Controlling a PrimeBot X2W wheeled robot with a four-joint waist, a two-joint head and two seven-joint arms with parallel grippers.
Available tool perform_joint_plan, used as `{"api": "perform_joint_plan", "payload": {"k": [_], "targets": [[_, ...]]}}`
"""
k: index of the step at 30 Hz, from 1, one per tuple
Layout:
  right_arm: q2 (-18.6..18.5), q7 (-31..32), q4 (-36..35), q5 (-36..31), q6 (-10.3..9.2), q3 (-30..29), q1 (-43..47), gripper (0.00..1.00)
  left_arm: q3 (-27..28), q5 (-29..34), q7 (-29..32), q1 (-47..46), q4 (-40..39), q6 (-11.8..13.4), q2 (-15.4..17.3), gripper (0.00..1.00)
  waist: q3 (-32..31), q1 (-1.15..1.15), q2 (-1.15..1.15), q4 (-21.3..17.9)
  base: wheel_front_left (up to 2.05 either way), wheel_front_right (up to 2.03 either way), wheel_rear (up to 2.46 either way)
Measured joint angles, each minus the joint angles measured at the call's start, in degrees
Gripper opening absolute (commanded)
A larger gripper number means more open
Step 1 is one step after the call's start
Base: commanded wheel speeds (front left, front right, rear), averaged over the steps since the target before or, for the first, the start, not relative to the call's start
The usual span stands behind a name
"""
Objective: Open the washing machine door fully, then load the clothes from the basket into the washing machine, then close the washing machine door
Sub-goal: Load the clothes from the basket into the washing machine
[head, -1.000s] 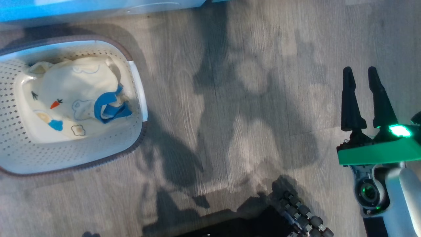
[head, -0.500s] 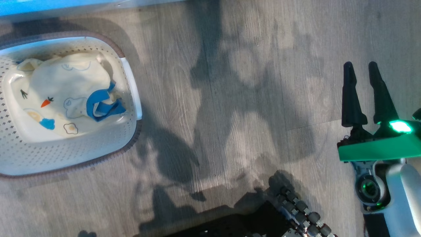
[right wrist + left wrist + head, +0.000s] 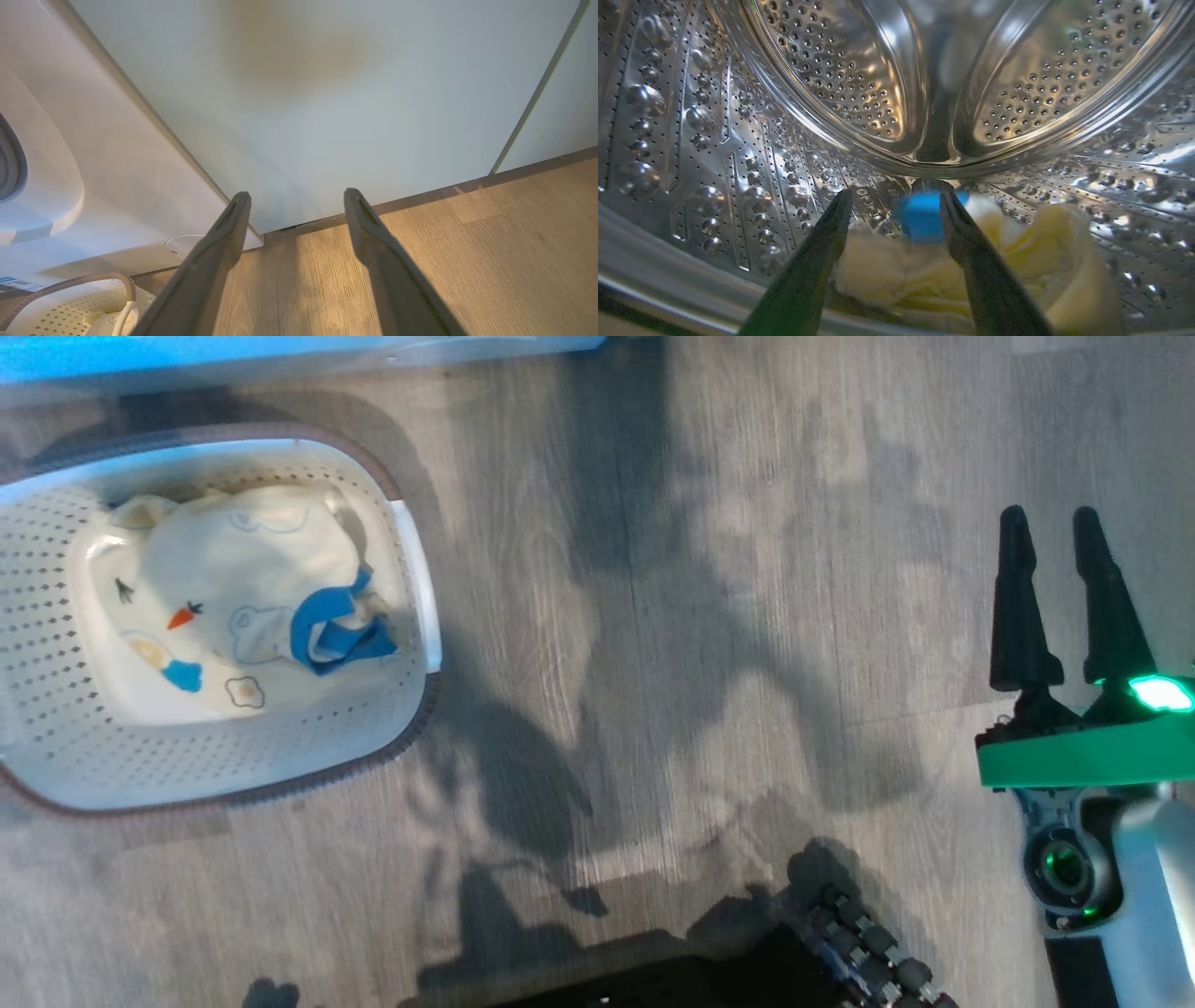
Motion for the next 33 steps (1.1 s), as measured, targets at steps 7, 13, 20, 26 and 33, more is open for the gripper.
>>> {"api": "perform_joint_plan", "payload": {"k": [7, 13, 20, 26, 33], "targets": [[0.0, 0.0, -0.12, -1.58, 0.0, -1.22, 0.52, 1.0, -0.48, -0.68, -3.45, 6.26, -2.23, 0.75, -1.87, 1.0, -1.9, 0.0, 0.0, 1.82, 0.0, 0.0, 0.0], [0.0, 0.0, -0.83, -4.06, 0.0, -3.6, 1.69, 1.0, -0.91, -1.54, -7.15, 15.6, -9.78, 3.32, -3.57, 1.0, -5.08, 0.0, 0.0, 4.02, 0.0, 0.0, 0.0], [-0.01, 0.0, -1.21, -6.78, 0.0, -8.09, 4.41, 1.0, -0.99, -2.69, -8.92, 28.93, -22.48, 7.77, -4.3, 1.0, -8.8, 0.0, 0.0, 6.52, 0.0, 0.0, 0.0], [-0.01, 0.0, -1.57, -9.65, 0.0, -9.33, 5.72, 1.0, -1.08, -2.7, -9.78, 40.73, -34.12, 10.1, -4.6, 1.0, -12.34, -0.01, 0.0, 8.66, 0.0, 0.0, 0.0], [-0.01, 0.0, -0.98, -12.61, 0.0, -8.86, 6.93, 1.0, -2.44, -2.21, -10.15, 53.64, -43.25, 10.31, -6.13, 1.0, -17.18, -0.01, 0.0, 10.64, 0.0, 0.0, 0.0]]}}
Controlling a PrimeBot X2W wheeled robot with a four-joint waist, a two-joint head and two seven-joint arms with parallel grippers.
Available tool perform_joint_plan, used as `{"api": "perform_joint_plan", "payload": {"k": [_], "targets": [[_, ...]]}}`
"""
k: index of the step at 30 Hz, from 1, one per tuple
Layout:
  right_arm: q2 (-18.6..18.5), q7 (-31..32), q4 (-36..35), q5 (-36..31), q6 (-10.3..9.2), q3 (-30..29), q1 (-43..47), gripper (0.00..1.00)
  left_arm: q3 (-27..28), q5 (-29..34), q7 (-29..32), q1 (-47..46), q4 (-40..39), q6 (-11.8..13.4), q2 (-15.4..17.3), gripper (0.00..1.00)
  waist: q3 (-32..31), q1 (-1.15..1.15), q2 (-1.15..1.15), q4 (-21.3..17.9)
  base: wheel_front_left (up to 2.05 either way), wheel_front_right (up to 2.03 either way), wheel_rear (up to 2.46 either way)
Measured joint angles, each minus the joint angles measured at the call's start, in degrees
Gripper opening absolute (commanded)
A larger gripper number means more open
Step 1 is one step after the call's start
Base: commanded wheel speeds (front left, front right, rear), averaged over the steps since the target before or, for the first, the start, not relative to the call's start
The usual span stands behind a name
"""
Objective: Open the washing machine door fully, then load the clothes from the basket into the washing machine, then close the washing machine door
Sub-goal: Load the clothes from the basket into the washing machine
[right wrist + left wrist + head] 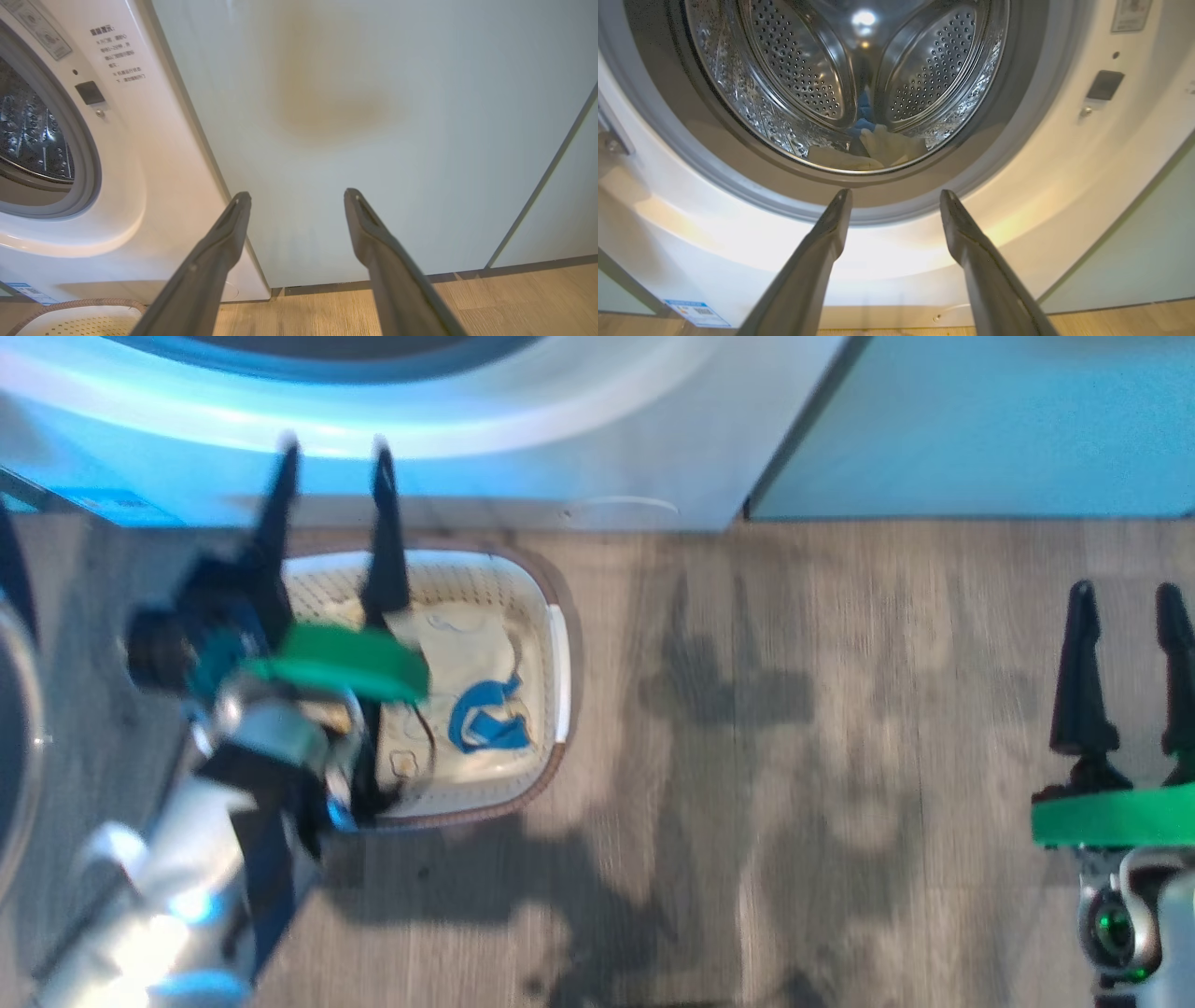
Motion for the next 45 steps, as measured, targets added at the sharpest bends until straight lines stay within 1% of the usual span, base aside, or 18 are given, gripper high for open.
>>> {"api": "perform_joint_plan", "payload": {"k": [5, 10, 14, 21, 33, 45], "targets": [[-0.04, 0.0, 0.86, -1.55, 0.0, -0.1, 2.93, 1.0, -1.59, -0.05, -0.15, 7.3, -2.85, 0.03, -1.37, 1.0, -3.66, 0.0, 0.0, 1.39, 0.0, 0.0, 0.0], [-0.53, 0.0, 1.42, -2.53, 0.0, -0.08, 5.42, 1.0, -2.2, 0.08, -0.16, 12.79, -3.64, 0.04, -1.86, 1.0, -7.54, 0.0, 0.0, 2.66, 0.0, 0.0, 0.0], [-0.75, 0.01, 1.67, -3.26, 0.0, -0.04, 7.73, 1.0, -2.74, 0.36, -0.16, 17.16, -4.56, 0.04, -2.93, 1.0, -10.73, 0.0, 0.0, 3.52, 0.0, 0.0, 0.0], [-0.73, 0.88, 1.2, -4.26, 0.0, -0.13, 11.92, 1.0, -1.77, 1.18, -0.16, 24.07, -6.84, 0.04, -2.86, 1.0, -16.3, 0.0, 0.0, 4.65, 0.0, 0.0, 0.0], [-0.2, 3.69, -2.32, -5.2, 0.0, -0.4, 18.64, 1.0, -2.1, 2.11, -0.16, 30.15, -8.45, 0.04, -2.71, 1.0, -23.5, 0.0, 0.0, 5.98, 0.0, 0.0, 0.0], [0.29, 5.48, -4.0, -5.27, 0.0, 0.07, 22.82, 1.0, -2.57, 1.99, -0.13, 33.58, -8.91, 0.04, -1.76, 1.0, -28.11, 0.0, 0.0, 5.43, 0.0, 0.0, 0.0]]}}
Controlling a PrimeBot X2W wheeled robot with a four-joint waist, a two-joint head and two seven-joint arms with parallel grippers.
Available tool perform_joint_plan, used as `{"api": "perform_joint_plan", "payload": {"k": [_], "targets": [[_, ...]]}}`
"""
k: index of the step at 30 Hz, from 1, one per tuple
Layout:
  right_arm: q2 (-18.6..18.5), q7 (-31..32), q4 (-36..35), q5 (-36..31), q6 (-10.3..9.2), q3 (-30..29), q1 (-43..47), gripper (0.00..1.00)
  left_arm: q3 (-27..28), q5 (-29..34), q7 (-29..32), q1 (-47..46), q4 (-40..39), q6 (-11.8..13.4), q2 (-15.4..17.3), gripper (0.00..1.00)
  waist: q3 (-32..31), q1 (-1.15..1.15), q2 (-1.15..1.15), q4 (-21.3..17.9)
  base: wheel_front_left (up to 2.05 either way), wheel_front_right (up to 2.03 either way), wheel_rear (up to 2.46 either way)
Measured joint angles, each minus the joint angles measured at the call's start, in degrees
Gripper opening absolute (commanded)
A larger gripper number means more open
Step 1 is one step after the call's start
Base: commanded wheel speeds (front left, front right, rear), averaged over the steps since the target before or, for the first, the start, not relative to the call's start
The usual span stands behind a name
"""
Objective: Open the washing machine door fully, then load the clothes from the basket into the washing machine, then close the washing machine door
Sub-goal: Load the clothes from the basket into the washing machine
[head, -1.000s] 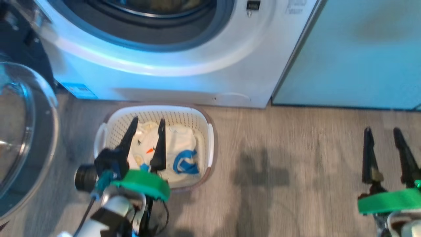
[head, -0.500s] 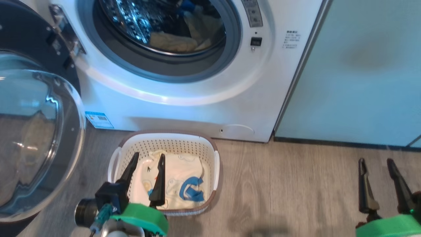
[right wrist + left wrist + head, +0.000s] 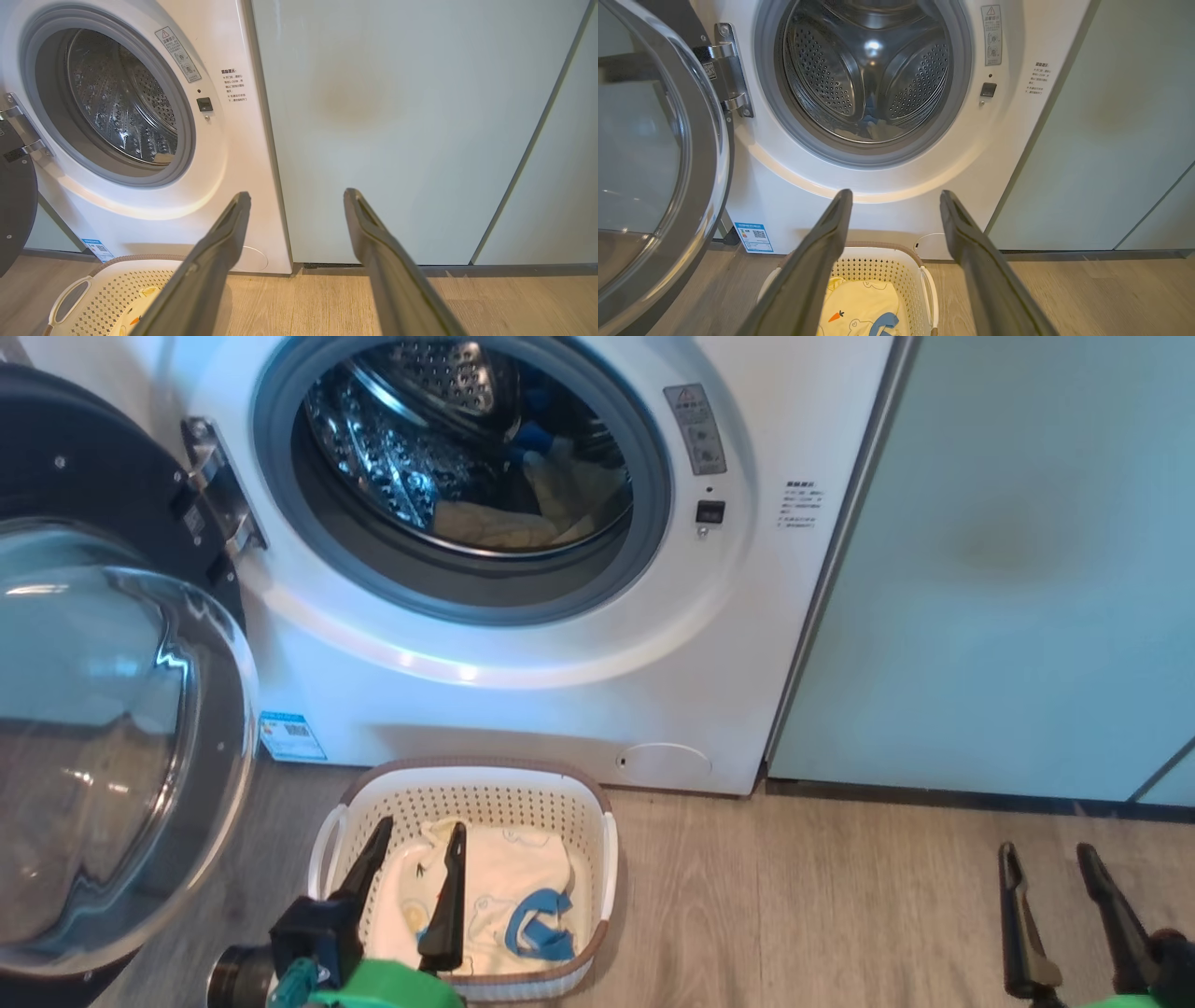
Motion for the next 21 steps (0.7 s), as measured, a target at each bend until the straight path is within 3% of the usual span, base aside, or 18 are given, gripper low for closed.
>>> {"api": "perform_joint_plan", "payload": {"k": [21], "targets": [[0.13, 0.45, -0.58, 0.46, 0.0, -0.05, 1.29, 1.0, -0.7, -0.15, 0.21, 0.77, -0.43, 0.0, 0.26, 1.0, -0.53, 0.01, 0.0, 0.07, 0.0, 0.0, 0.0]]}}
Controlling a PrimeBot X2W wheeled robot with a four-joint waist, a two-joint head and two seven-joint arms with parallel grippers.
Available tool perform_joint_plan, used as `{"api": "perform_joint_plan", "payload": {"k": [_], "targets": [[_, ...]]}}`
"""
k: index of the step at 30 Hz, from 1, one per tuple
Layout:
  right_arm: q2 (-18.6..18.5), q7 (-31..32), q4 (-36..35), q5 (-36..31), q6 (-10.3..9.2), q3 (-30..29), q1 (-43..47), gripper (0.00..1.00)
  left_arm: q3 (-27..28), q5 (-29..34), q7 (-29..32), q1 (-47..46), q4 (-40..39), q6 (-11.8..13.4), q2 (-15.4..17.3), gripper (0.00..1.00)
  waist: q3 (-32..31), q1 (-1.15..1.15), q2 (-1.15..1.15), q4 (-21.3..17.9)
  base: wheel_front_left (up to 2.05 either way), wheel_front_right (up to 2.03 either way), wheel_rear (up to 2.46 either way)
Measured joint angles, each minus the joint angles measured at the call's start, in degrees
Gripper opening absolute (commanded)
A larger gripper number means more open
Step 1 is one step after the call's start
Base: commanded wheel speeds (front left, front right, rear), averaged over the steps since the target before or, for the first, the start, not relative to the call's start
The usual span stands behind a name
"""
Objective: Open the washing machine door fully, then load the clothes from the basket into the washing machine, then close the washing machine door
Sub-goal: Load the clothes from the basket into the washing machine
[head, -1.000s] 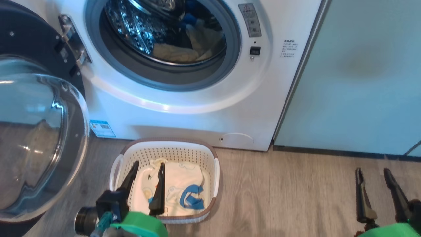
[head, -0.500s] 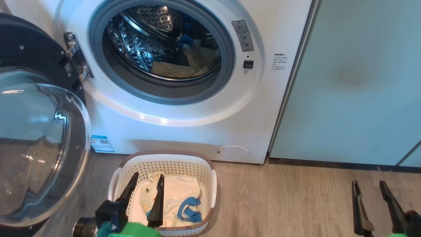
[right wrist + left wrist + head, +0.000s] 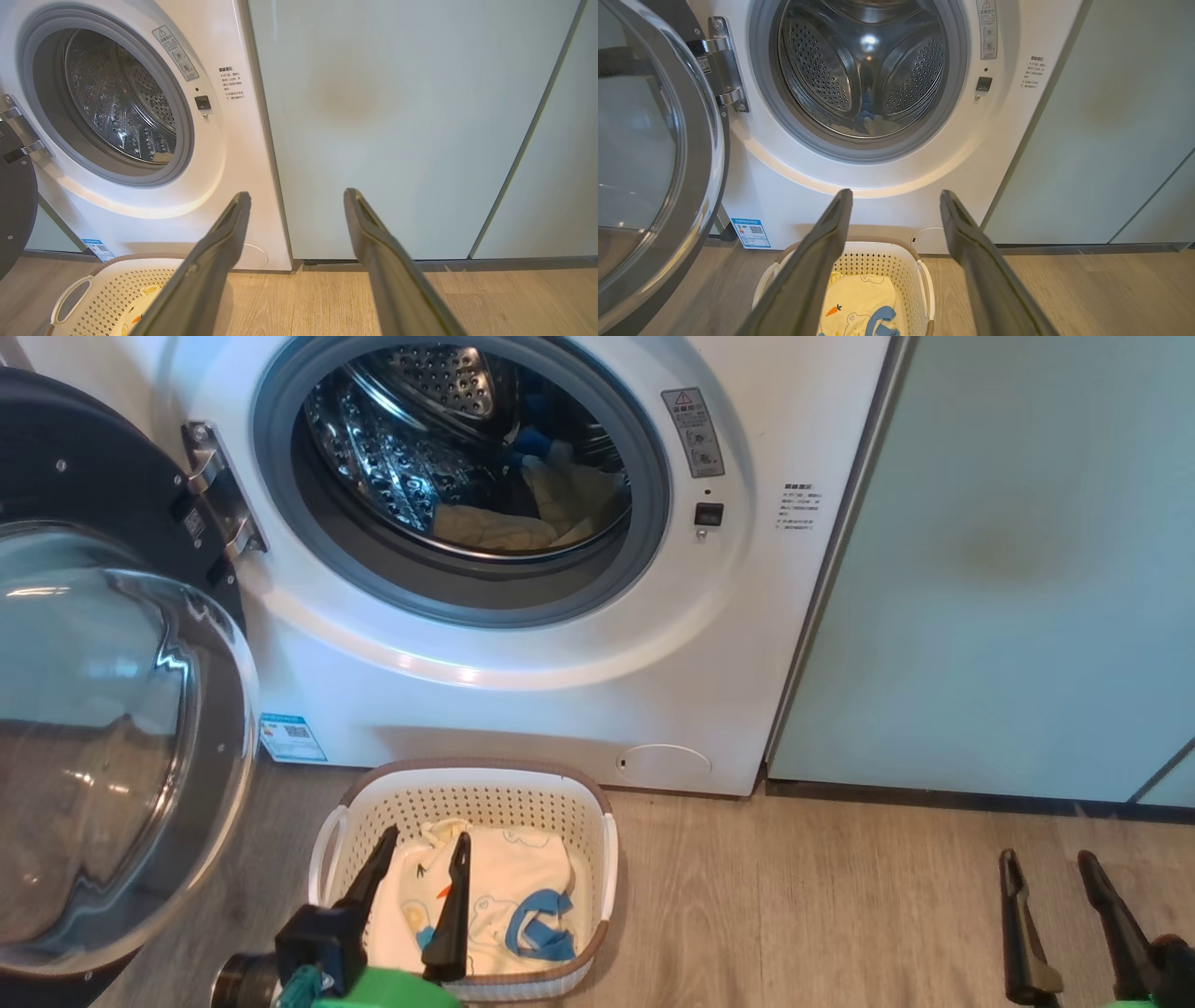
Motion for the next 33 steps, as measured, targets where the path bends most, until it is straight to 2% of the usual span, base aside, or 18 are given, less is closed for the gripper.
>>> {"api": "perform_joint_plan", "payload": {"k": [10, 18, 26, 33], "targets": [[0.02, -0.01, -0.15, 0.0, 0.0, -0.08, -0.07, 1.0, -0.04, 0.0, -0.01, -0.59, 1.26, 0.0, -0.54, 1.0, 1.34, 0.0, 0.0, 0.59, 0.0, 0.0, 0.0], [0.03, -0.13, -0.69, 0.01, 0.0, -0.02, -1.92, 1.0, -0.11, -0.01, -0.07, -5.52, 5.19, -0.02, -2.6, 1.0, 4.93, 0.0, 0.0, 0.89, 0.0, 0.0, 0.0], [0.03, -1.08, -1.04, 0.36, 0.0, 0.08, -5.58, 1.0, 0.13, -1.02, -0.08, -12.26, 12.17, -0.14, -5.56, 1.0, 10.28, 0.01, 0.0, 0.44, 0.0, 0.0, 0.0], [0.02, -2.57, -0.87, 1.01, 0.0, 0.75, -10.2, 1.0, 1.77, -2.03, -0.23, -20.83, 23.96, -0.73, -8.7, 1.0, 17.05, 0.01, 0.0, -0.57, 0.0, 0.0, 0.0]]}}
